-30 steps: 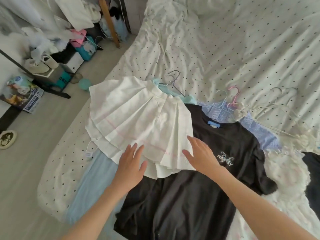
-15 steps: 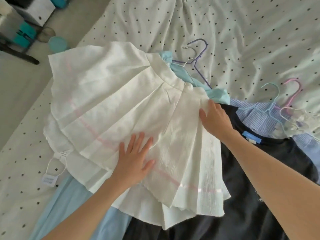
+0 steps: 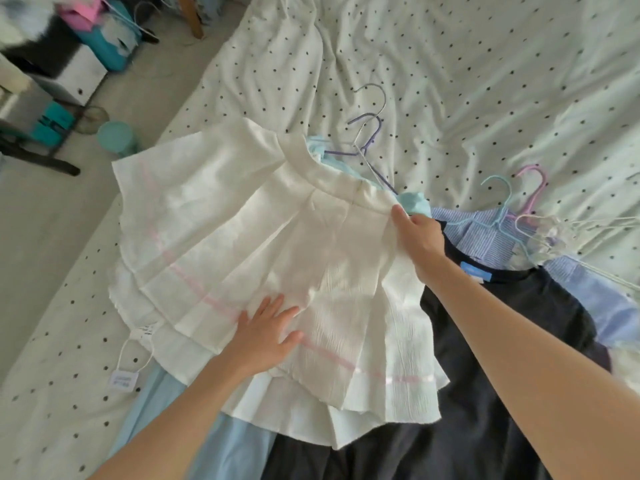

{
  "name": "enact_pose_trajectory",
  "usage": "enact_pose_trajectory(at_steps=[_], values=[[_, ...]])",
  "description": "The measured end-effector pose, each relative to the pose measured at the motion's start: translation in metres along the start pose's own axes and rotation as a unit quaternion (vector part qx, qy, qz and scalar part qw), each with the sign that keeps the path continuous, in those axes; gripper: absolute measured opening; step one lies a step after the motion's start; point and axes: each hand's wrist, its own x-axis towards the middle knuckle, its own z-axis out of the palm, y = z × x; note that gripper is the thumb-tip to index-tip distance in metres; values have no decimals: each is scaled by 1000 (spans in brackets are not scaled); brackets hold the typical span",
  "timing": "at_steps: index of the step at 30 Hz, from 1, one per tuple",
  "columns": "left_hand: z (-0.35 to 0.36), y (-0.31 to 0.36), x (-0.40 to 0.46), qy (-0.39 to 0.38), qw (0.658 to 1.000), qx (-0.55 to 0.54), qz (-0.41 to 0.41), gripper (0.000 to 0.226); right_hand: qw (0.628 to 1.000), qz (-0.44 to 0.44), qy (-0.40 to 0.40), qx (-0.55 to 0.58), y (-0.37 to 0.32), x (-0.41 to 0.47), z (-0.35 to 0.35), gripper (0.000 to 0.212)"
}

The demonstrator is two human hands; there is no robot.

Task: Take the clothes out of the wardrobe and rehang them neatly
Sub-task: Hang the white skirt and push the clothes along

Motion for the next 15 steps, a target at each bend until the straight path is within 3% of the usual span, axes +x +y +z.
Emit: enact_pose_trajectory(at_steps=[7, 11, 15], values=[[-37, 46, -78, 207, 971, -102, 64, 44, 998, -46, 33, 27, -3, -67, -76, 45], [-77, 90, -102, 360, 920, -82, 133, 43, 992, -105, 66, 4, -11, -107, -156, 50], [-119, 159, -133, 477, 857, -37, 188, 46, 974, -150, 169, -20, -5, -159, -248, 54]])
